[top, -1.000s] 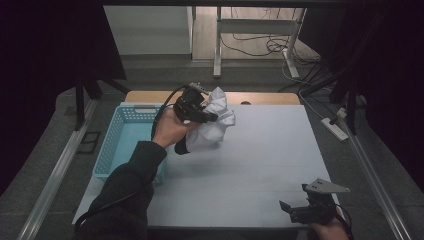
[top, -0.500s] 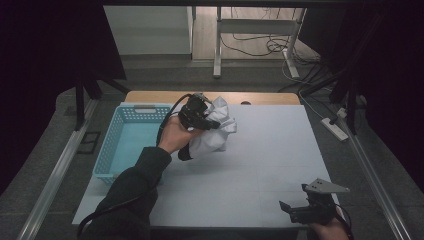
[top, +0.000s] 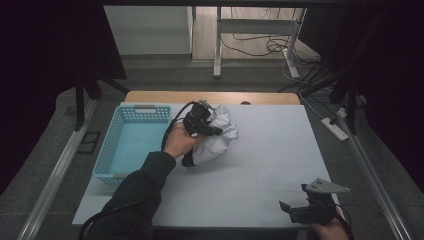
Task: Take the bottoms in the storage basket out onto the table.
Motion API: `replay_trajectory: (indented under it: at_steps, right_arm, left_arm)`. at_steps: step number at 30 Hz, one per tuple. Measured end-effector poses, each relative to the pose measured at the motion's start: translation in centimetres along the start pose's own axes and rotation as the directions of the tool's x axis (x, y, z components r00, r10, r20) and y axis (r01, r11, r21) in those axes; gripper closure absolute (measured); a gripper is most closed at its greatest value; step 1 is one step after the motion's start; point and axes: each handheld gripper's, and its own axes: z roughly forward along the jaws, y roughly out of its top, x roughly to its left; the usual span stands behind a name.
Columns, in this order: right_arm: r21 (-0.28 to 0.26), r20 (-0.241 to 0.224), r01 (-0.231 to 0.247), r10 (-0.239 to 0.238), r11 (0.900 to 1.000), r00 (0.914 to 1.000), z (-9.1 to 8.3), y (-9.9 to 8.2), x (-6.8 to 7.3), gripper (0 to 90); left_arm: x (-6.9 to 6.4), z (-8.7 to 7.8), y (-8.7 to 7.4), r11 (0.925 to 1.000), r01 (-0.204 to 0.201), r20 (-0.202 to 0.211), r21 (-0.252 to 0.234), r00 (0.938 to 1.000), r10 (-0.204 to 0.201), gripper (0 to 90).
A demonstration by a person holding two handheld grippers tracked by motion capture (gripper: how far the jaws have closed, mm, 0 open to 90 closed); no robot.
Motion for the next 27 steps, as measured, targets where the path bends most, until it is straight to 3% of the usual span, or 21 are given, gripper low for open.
replay_trajectory:
  at_steps: [8,22,27]
  right_arm:
    - [0.001,-0.002,0.001,-0.001,1.0000,1.0000,0.0,0.0,0.0,0.0]
    - [0.003,-0.006,0.002,-0.002,1.0000,1.0000,0.0,0.0,0.0,0.0]
    - [0.003,-0.007,0.002,-0.002,1.0000,1.0000,0.0,0.0,0.0,0.0]
  left_arm:
    - [0.3,1.3,-0.6,1.0000,0.005,0.023,0.005,0.9997,-0.005,60.2]
    - [0.6,3.8,-1.8,0.9994,0.008,0.019,0.034,0.9998,-0.009,58.7]
    - [0.6,4.6,-2.1,0.9984,-0.021,0.013,0.053,0.9997,0.020,57.6]
